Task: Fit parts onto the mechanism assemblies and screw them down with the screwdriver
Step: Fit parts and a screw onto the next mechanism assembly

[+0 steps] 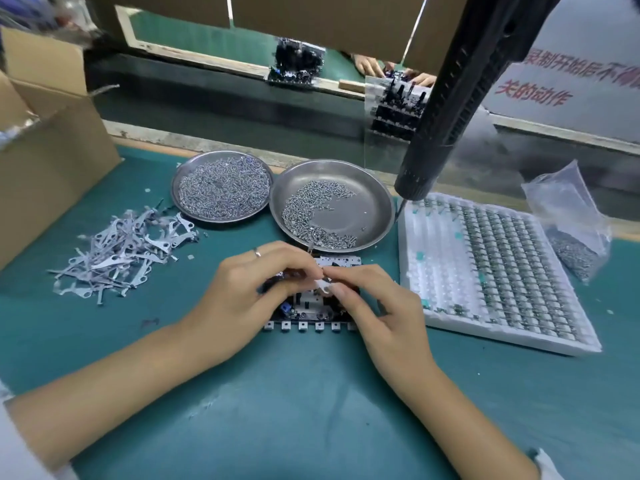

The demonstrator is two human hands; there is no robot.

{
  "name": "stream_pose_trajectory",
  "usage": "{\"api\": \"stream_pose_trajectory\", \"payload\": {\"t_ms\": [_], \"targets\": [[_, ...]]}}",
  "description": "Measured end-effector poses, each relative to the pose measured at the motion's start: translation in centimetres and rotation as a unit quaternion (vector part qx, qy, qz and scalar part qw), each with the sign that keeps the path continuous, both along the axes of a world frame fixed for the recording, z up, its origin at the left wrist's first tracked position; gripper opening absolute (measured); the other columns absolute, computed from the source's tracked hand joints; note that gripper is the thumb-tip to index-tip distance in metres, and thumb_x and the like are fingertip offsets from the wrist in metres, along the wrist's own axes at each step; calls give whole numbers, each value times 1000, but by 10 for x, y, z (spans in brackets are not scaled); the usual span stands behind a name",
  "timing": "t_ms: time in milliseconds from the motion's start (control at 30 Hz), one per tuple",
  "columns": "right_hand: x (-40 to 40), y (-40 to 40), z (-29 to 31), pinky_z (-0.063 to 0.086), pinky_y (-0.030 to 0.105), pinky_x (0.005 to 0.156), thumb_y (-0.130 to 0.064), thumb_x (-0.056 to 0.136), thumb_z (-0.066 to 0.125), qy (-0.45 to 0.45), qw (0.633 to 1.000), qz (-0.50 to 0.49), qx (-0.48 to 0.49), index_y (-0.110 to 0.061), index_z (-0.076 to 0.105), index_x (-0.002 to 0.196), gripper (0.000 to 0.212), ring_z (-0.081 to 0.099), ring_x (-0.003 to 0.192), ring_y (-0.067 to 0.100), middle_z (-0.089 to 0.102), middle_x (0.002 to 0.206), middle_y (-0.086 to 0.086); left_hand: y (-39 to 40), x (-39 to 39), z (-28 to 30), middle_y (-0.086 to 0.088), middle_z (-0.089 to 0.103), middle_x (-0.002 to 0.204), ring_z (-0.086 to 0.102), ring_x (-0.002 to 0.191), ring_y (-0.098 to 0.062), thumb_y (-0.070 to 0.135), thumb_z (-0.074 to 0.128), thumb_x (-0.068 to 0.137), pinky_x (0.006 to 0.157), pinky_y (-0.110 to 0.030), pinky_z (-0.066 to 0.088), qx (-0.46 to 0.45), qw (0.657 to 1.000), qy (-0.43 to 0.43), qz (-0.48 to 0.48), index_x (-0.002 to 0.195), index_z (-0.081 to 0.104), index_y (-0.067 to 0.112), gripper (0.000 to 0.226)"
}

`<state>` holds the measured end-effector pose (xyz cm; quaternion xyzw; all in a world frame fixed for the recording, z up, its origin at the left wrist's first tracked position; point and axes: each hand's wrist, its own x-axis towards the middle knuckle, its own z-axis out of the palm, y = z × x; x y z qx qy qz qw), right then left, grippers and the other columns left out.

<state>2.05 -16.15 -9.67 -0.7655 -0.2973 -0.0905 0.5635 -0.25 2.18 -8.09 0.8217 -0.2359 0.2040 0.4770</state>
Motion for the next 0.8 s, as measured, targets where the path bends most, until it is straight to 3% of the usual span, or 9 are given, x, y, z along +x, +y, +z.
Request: {"api": "stream_pose_trajectory", "payload": {"t_ms": [100,200,300,467,667,800], "targets": [[2,-1,-1,49,22,81,-8,86,64,-5,999,-36,10,-23,70,101,22,63,89,12,68,90,-12,2,-3,-4,4,68,99,64,95,-8,20,72,81,89,-25,48,4,1000,10,29,96,70,16,16],[4,-1,-2,47,18,78,-9,84,65,-37,998,-41,-40,-17,72,100,20,60,84,15,63,84,-15,2,-6,-2,13,69,93,63,87,-6,30,71,80,85,-34,47,9,998,23,65,95,69,26,16],[5,-1,-4,45,17,76,-10,83,66,-50,994,-41,-84,-13,75,98,17,57,82,14,61,81,-16,2,-7,0,25,68,83,60,85,1,30,75,73,86,-30,43,19,993,58,102,93,68,37,23],[4,-2,-2,48,23,75,-7,81,69,-37,995,-39,-83,-10,75,95,16,60,81,16,71,82,1,6,-10,-1,23,68,79,62,84,3,28,82,66,76,-3,39,-14,980,176,95,74,74,36,14],[2,-4,0,51,25,74,-5,82,67,-31,995,-15,-94,-8,75,95,16,65,81,16,72,84,1,5,-9,1,23,67,79,60,84,-1,31,79,65,74,-6,40,-6,971,216,102,70,74,37,10],[2,-5,-1,46,20,70,-2,81,68,-59,992,3,-115,-6,74,95,16,62,76,16,68,78,-2,5,-10,2,24,67,79,60,85,-3,29,78,67,75,-9,42,-1,969,224,102,71,74,37,10]]}}
